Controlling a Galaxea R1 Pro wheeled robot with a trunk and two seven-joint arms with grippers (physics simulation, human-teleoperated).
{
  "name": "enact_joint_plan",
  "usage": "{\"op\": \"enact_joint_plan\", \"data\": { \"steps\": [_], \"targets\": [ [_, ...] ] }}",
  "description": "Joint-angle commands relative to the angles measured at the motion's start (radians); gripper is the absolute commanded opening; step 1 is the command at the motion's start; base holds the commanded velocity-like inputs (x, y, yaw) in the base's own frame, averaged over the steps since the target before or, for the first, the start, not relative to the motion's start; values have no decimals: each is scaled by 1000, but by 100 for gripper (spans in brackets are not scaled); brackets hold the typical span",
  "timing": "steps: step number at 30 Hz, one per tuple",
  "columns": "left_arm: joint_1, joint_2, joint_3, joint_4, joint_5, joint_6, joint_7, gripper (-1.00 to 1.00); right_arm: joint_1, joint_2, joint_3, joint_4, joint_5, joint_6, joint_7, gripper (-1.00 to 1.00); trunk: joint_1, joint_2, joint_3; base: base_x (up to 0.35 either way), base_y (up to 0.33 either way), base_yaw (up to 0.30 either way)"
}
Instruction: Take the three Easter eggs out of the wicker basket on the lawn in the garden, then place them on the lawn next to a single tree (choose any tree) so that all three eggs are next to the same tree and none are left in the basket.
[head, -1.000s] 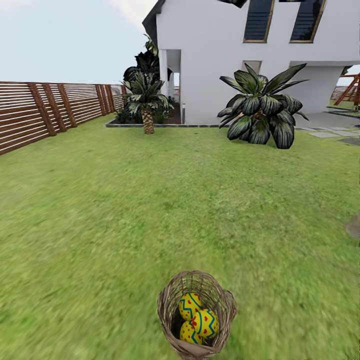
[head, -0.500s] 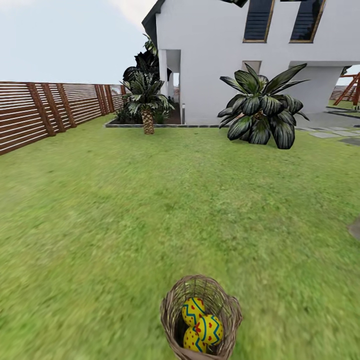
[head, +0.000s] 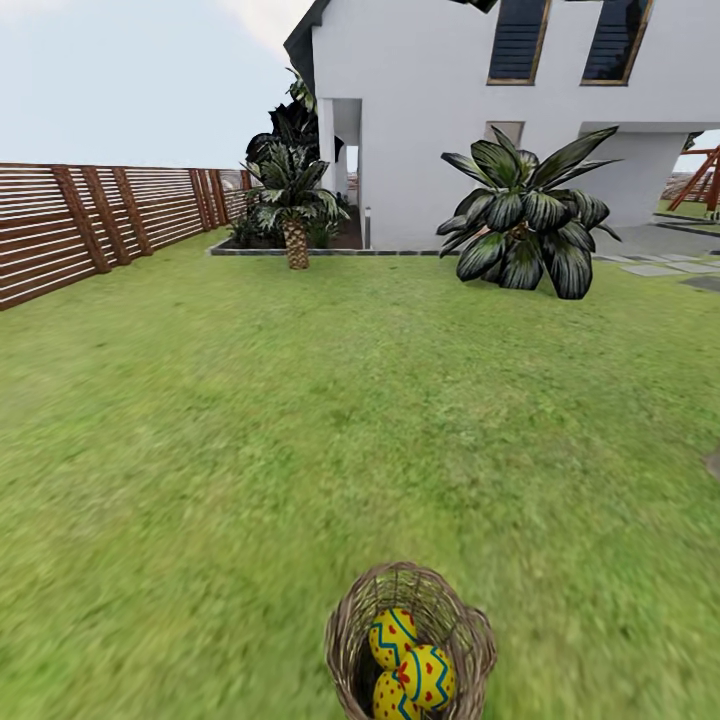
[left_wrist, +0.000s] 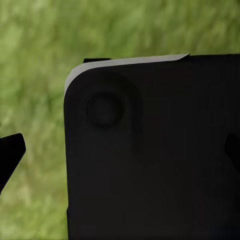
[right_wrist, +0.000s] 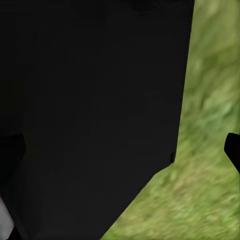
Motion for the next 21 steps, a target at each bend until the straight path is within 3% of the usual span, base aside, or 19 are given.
{"op": "enact_joint_plan", "data": {
  "steps": [1, 10, 16, 17, 20, 21],
  "targets": [
    [0, 0, 0, 0, 0, -3, -3, 100, 0, 1, -1, 0, 0, -3, -2, 100, 0, 0, -1, 124, 10, 0],
    [0, 0, 0, 0, 0, -3, -3, 100, 0, 3, 4, 3, 6, -3, -2, 100, 0, 0, -1, 107, 4, 0],
    [0, 0, 0, 0, 0, -3, -3, 100, 0, -18, -6, 0, -2, -7, 7, 100, 0, 0, -1, 15, 0, 0],
    [0, 0, 0, 0, 0, -3, -3, 100, 1, -23, -14, -1, -3, -8, 8, 100, 0, 0, -1, 5, 0, 0],
    [0, 0, 0, 0, 0, -3, -3, 100, 1, -45, -95, -2, -3, -26, 12, 100, 0, 0, -1, 3, 0, 0],
    [0, 0, 0, 0, 0, -3, -3, 100, 0, -55, -142, -3, 0, -32, 15, 100, 0, 0, -1, 1, 0, 0]
  ]
}}
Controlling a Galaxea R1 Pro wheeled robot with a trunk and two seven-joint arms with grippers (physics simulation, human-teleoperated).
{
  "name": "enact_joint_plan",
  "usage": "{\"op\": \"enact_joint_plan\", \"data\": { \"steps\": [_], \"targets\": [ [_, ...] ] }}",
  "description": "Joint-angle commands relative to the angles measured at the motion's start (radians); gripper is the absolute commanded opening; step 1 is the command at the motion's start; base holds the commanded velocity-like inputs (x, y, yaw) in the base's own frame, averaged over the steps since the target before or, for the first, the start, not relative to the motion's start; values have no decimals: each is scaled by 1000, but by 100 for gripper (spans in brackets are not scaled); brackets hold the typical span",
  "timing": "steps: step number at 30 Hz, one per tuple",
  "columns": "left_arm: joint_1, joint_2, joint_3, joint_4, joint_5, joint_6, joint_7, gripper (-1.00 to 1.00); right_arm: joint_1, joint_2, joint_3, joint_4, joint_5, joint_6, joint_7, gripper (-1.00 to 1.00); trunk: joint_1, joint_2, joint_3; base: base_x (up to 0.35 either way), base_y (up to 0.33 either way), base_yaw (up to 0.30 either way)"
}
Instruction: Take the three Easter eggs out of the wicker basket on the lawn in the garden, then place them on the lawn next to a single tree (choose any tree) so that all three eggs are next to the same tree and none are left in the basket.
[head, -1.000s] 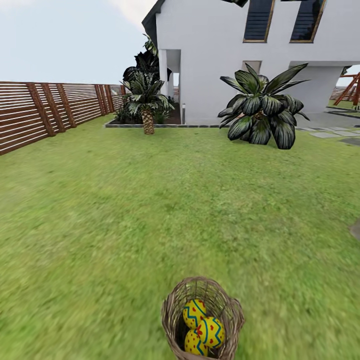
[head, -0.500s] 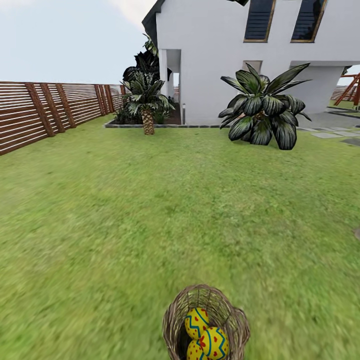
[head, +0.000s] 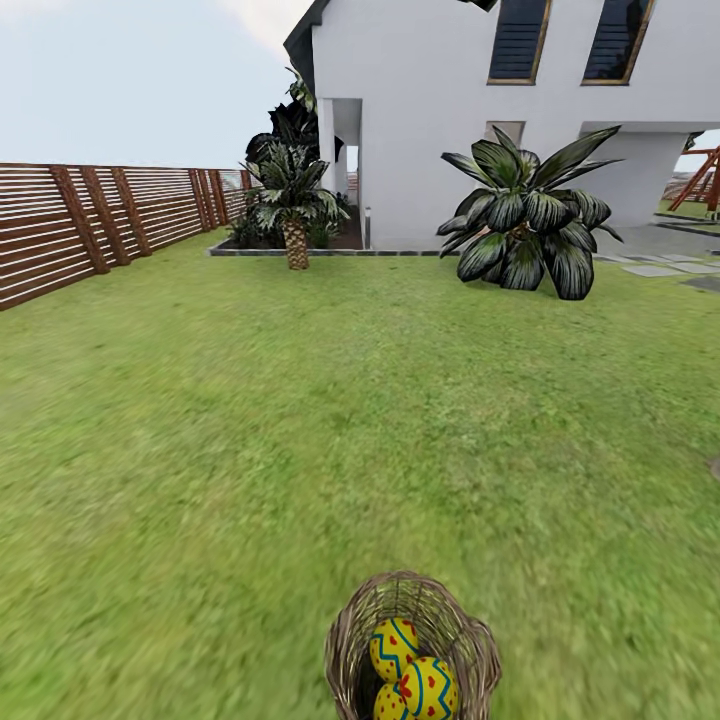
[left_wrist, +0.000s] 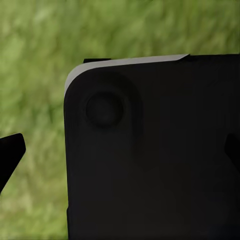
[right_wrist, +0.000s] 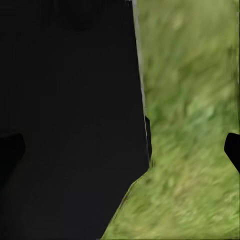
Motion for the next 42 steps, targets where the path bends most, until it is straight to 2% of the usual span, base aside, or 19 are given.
{"op": "enact_joint_plan", "data": {
  "steps": [1, 3, 8, 34, 39, 42],
  "targets": [
    [0, 0, 0, 0, 0, -3, -3, 100, 0, -3, -24, 0, 3, -5, 1, 100, 0, 0, -1, 1, 0, 0],
    [0, 0, 1, 0, 0, -3, -3, 100, -1, -6, -65, 0, 10, -10, 3, 100, 0, 0, -1, 0, 0, 0],
    [0, 0, 0, 0, 0, -3, -3, 100, -2, -10, -85, -1, 12, -12, 4, 100, 0, 0, -1, 0, 0, 0],
    [0, 1, 0, 0, 0, -3, -3, 100, -2, -13, -92, -5, 12, -16, -1, 100, 0, 0, -1, 0, 0, 0],
    [0, 0, 0, 0, 0, -3, -3, 100, -4, -14, -92, -60, 11, -19, 7, 100, 0, 0, -1, 0, 0, 0],
    [0, 1, 0, 0, 0, -3, -3, 100, -2, -16, -95, -149, 10, -18, 26, 100, 0, 0, -1, 0, 0, 0]
  ]
}}
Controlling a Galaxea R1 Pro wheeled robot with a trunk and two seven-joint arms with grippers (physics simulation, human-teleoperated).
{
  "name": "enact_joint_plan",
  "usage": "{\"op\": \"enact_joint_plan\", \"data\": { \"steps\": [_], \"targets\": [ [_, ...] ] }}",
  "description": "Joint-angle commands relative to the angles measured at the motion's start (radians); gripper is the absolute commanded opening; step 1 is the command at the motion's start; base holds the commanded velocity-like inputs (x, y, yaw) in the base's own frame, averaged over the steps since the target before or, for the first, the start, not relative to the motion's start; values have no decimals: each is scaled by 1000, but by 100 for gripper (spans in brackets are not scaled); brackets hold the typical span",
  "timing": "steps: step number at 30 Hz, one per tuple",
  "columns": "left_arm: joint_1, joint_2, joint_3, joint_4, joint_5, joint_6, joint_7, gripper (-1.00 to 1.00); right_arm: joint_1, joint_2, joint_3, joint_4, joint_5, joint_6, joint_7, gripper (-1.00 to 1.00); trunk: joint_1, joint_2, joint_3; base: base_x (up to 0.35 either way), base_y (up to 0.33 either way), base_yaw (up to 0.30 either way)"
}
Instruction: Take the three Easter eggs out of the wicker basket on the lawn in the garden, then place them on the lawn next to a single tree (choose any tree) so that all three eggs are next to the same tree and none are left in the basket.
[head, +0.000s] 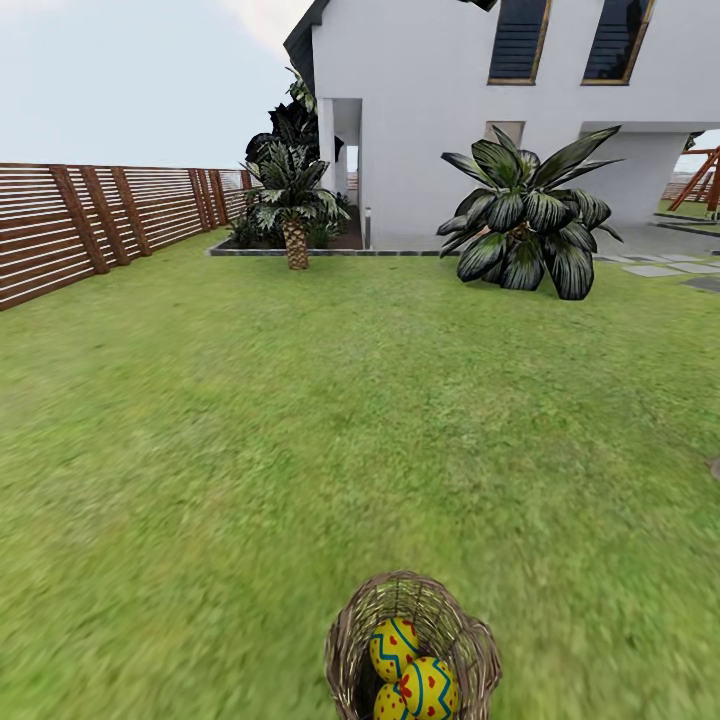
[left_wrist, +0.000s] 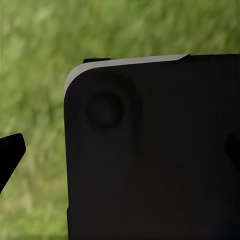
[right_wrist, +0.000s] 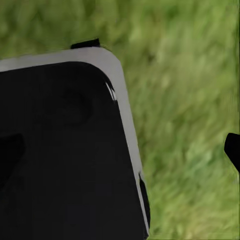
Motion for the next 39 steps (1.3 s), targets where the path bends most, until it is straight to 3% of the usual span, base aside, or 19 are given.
{"op": "enact_joint_plan", "data": {
  "steps": [1, 9, 14, 19, 20, 22, 26, 32, 39],
  "targets": [
    [0, 0, 0, 0, 0, -3, -3, 100, 1, 0, -7, -25, -1, -3, 6, 100, 0, 0, -1, 0, 0, 0],
    [0, 0, 0, 0, 0, -3, -3, 100, 4, 5, -15, -228, -11, 11, 24, 100, 0, 0, -1, 0, 0, 0],
    [0, 0, 0, 0, 0, -3, -3, 100, 19, 8, -18, -375, -13, 89, 26, 100, 0, 0, -1, 0, 0, 0],
    [0, 0, 0, 0, 0, -3, -3, 100, 121, 16, -18, -681, -14, 295, 28, 100, 0, 0, -1, 0, 0, 0],
    [0, 0, 0, 0, 0, -3, -3, 100, 165, 20, -17, -804, -14, 377, 29, 100, 0, 0, -1, 0, 0, 0],
    [0, 0, 0, 0, 0, -3, -3, 100, 203, 26, -17, -923, -15, 451, 29, 100, 0, 0, -1, 0, 0, 0],
    [0, 0, 0, 0, 0, -3, -3, 100, 260, 58, -17, -1157, -14, 588, 30, 100, 0, 0, -1, 0, 0, 0],
    [0, 0, 0, 0, 0, -3, -3, 100, 282, 85, -11, -1352, -14, 721, 29, 100, 0, 0, -1, 0, 0, 0],
    [0, 0, 1, 0, 0, -3, -3, 100, 279, 98, 0, -1421, -15, 802, 29, 100, 0, 0, -1, 0, 0, 0]
  ]
}}
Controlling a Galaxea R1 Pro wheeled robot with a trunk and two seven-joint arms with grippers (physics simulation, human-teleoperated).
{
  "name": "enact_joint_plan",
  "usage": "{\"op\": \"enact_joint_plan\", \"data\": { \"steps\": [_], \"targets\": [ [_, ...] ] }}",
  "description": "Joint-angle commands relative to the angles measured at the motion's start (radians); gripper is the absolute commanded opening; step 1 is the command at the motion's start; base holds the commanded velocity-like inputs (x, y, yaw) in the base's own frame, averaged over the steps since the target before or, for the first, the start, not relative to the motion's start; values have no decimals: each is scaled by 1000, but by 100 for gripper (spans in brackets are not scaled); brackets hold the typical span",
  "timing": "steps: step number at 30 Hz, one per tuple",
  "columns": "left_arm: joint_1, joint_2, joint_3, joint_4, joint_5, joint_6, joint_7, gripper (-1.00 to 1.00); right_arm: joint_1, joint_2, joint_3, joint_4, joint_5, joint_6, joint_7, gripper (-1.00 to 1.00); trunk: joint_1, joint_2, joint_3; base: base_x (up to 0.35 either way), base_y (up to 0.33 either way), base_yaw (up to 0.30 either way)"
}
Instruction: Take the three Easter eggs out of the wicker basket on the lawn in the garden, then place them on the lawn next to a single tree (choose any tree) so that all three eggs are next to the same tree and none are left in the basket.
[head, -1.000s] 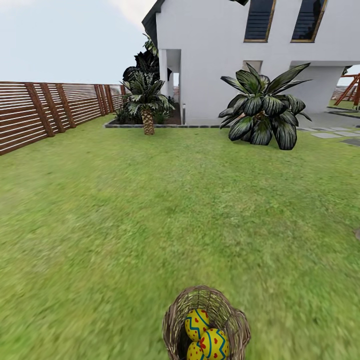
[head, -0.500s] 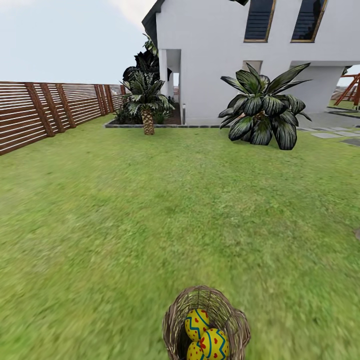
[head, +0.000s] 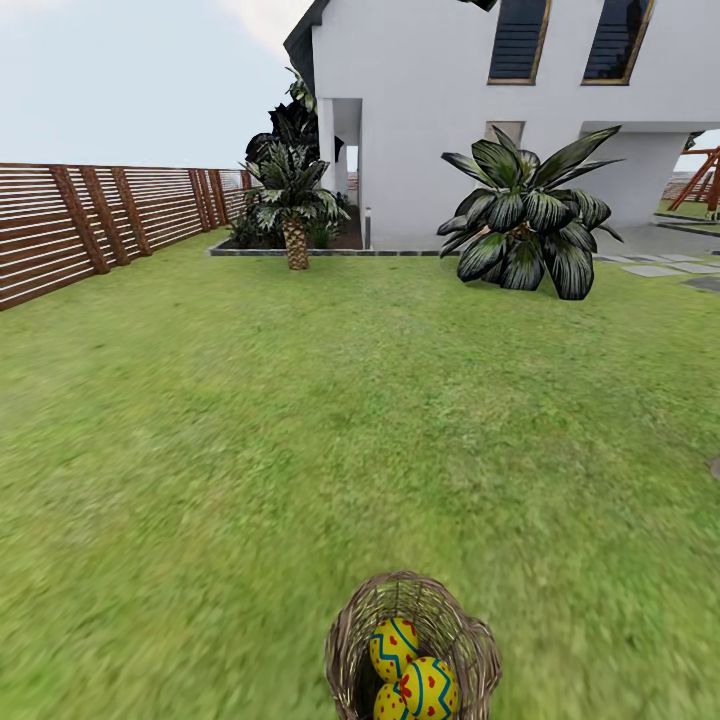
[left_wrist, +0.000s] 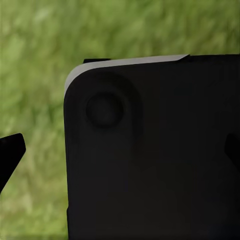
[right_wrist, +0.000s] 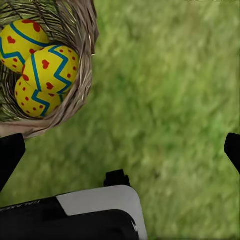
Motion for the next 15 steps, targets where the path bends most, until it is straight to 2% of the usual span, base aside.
{"op": "enact_joint_plan", "data": {
  "steps": [1, 8, 15],
  "targets": [
    [0, 0, 1, 0, 0, -3, -3, 100, -1, 2, -1, -4, 0, 8, 4, 100, 0, 0, -1, 0, 0, 0],
    [0, 0, 1, 0, 0, -3, -3, 100, -27, 2, -1, -11, -1, 43, 5, 100, 0, 0, -1, 0, 0, 0],
    [0, 0, 1, 1, 0, -3, -3, 100, -112, -1, -7, -13, -1, 145, 30, 100, 0, 0, -1, 0, 0, 0]
  ]
}}
